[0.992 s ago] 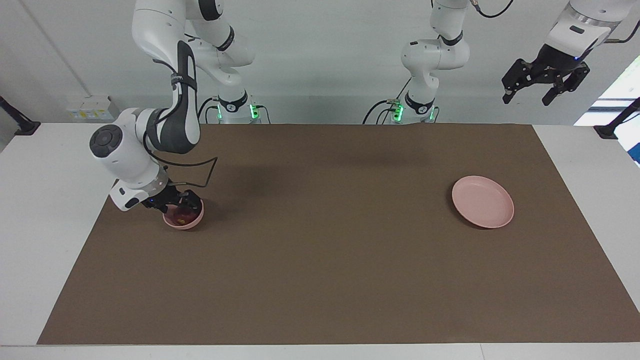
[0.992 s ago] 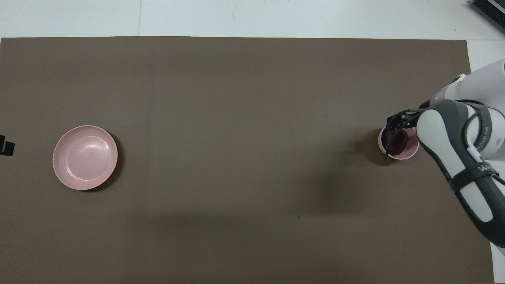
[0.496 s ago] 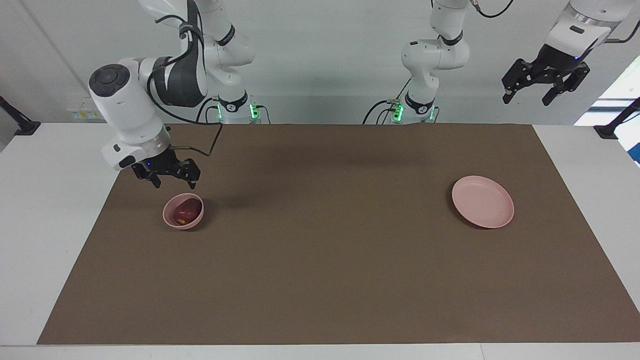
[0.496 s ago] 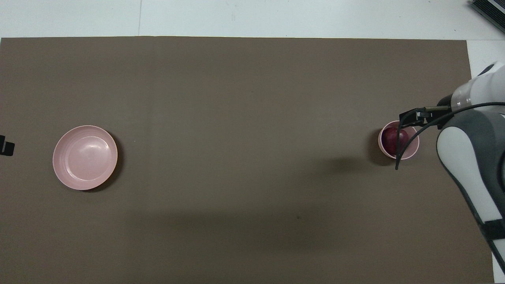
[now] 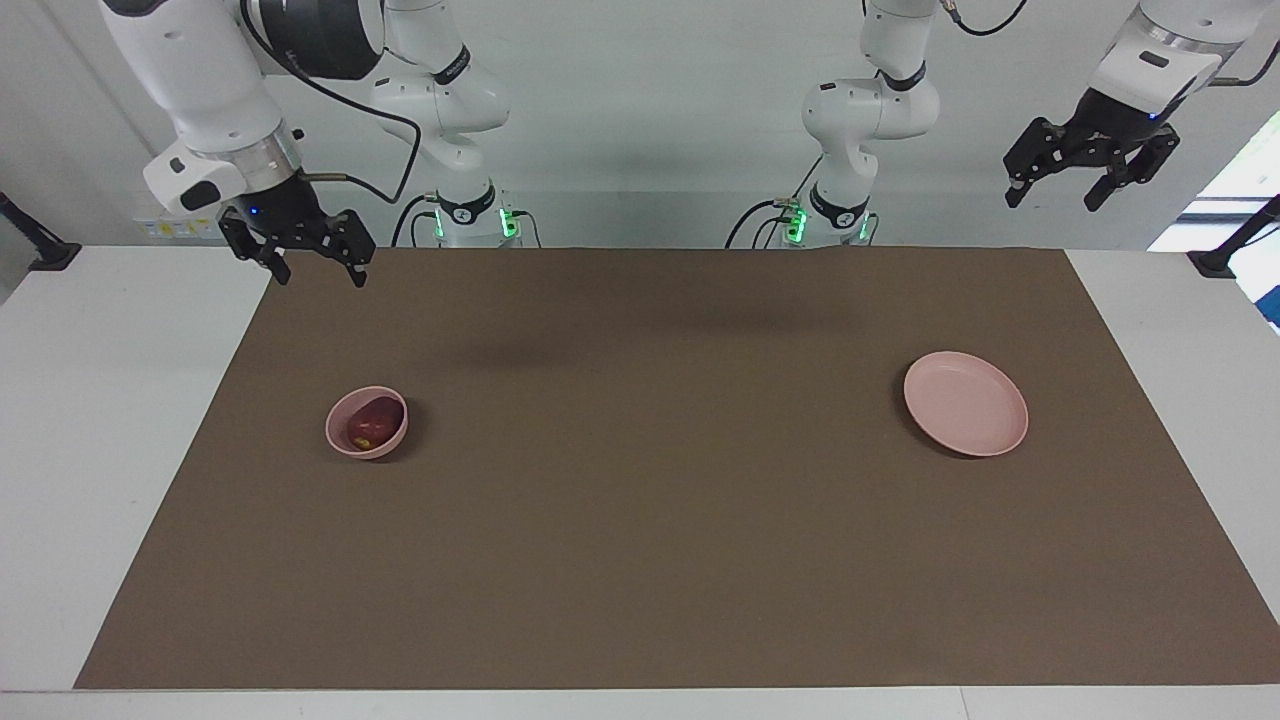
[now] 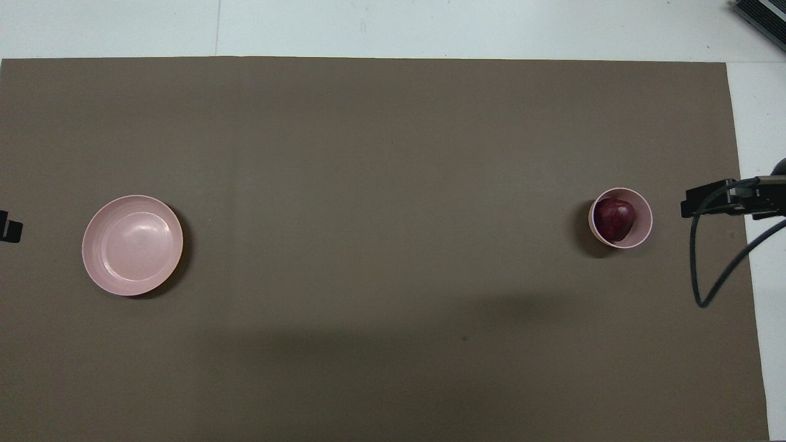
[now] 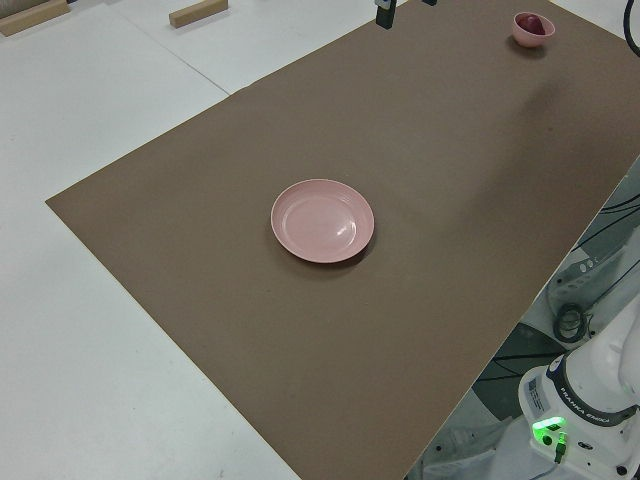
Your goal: Move apple from plate to bowl
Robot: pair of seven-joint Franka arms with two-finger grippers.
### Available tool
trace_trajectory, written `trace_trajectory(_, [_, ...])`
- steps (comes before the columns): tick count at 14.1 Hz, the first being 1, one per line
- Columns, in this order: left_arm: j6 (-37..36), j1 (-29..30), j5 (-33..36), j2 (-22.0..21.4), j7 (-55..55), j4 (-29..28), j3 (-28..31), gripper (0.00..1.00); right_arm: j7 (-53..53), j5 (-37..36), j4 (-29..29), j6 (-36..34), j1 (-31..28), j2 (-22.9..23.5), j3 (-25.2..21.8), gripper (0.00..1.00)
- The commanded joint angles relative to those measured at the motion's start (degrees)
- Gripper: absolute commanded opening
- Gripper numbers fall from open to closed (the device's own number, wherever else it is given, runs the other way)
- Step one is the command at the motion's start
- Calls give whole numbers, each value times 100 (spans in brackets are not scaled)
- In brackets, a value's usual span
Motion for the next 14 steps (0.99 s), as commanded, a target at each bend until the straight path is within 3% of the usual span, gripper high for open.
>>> trace_trajectory(1, [-29,20,57,-148,60,-156,-4,100,81,10,348,-427,-45,-116,93,100])
trace_trajectory(7, [-29,20,57,-148,60,-156,-4,100,55,10,297,-630,-27,-319,93,100])
trace_trajectory(14, [-29,20,57,-148,60,-156,-4,100,-402,-43,-178,-569,-229,-626,14,100])
